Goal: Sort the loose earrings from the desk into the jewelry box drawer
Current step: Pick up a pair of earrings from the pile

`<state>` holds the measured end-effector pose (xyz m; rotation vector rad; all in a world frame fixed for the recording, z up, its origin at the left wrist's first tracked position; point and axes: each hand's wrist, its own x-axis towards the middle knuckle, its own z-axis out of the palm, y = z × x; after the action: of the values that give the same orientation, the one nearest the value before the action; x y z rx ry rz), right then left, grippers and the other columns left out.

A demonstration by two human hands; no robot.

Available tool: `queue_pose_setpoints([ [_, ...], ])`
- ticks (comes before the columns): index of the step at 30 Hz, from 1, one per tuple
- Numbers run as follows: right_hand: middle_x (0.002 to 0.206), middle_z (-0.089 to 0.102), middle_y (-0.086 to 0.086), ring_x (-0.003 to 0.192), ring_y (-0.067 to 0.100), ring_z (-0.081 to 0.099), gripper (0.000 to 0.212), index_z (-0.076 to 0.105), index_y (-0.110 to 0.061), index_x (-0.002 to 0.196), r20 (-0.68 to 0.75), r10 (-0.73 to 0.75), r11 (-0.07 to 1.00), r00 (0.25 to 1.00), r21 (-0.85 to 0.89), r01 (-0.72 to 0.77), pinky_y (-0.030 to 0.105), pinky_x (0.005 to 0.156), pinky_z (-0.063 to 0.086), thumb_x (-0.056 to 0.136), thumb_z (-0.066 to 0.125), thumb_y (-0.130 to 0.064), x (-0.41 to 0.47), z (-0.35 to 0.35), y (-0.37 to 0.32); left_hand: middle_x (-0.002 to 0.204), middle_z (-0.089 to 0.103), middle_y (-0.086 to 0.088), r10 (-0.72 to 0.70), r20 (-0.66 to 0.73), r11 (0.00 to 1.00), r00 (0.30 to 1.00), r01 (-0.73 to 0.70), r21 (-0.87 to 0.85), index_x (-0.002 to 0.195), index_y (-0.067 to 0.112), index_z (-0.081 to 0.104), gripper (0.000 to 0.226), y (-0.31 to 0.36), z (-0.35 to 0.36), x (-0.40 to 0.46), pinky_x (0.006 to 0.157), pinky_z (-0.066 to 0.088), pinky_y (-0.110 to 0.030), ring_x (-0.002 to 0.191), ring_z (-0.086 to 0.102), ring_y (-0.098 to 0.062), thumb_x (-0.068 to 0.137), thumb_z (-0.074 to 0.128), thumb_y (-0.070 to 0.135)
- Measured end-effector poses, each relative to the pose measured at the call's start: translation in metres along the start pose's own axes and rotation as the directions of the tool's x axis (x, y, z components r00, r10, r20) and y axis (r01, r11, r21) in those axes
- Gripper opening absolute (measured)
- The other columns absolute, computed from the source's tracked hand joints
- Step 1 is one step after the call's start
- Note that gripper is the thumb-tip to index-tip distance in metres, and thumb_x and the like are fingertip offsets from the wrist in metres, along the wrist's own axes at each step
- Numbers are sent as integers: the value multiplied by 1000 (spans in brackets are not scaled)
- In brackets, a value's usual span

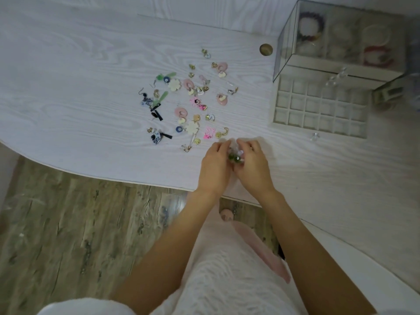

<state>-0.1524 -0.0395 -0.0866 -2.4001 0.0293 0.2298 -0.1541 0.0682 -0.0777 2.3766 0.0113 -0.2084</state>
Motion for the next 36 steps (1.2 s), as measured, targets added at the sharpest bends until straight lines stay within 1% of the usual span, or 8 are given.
queue_pose_setpoints([
  [4,122,50,11,108,27,48,54,48,-8,128,-57,20,999,998,-35,-22,24,88,35,77,68,-6,2,-1,3,115,64,-8,40,28,998,999,-38,-54,132,15,49,50,-6,-3,5,79,34,-17,102,57,-23,86,46,-2],
  [7,121,49,11,107,27,48,54,51,-7,124,-81,35,999,996,-25,-38,23,87,34,75,72,-9,3,-2,2,120,61,-10,68,8,997,998,-68,-47,132,14,49,48,-12,-7,7,85,41,-25,104,57,-24,86,50,-1],
  [13,97,60,8,84,20,57,19,65,-5,94,-143,-9,1000,990,9,11,26,70,45,76,70,-6,3,-4,2,108,61,-13,146,51,989,988,-148,28,119,8,60,33,-11,0,17,78,40,-23,94,59,-27,86,59,8],
  [18,88,67,7,77,18,62,22,69,-9,95,-242,58,992,969,124,-28,35,71,55,75,72,-3,6,-20,9,100,69,-6,125,85,977,989,-107,-184,110,14,66,25,1,0,25,81,52,-30,87,65,-18,86,62,10],
  [25,87,69,6,74,13,64,19,69,-9,96,-396,100,977,913,212,-15,21,67,53,78,72,-11,34,-75,21,90,73,-4,134,60,892,989,-94,-442,98,11,70,17,52,13,73,81,55,-32,83,68,-13,81,69,11],
  [29,87,69,6,72,10,59,19,69,-8,96,-408,133,986,903,147,-79,5,64,41,78,73,-13,54,-86,30,93,71,-5,163,45,938,986,-141,-315,99,11,69,19,69,26,100,77,52,-27,82,63,-14,80,69,12],
  [32,90,71,5,79,18,62,20,70,-12,97,-408,150,987,900,9,-161,20,64,39,77,73,-18,62,-87,33,94,70,-8,210,28,964,977,-202,-175,102,15,69,22,72,33,111,76,49,-37,87,61,-24,80,67,12],
  [36,90,72,5,82,21,63,20,70,-14,97,-398,177,977,900,-39,-209,23,63,38,77,71,-18,64,-89,34,96,70,-13,287,70,957,955,-289,18,110,11,66,27,74,33,117,77,47,-42,94,56,-31,83,62,8],
])
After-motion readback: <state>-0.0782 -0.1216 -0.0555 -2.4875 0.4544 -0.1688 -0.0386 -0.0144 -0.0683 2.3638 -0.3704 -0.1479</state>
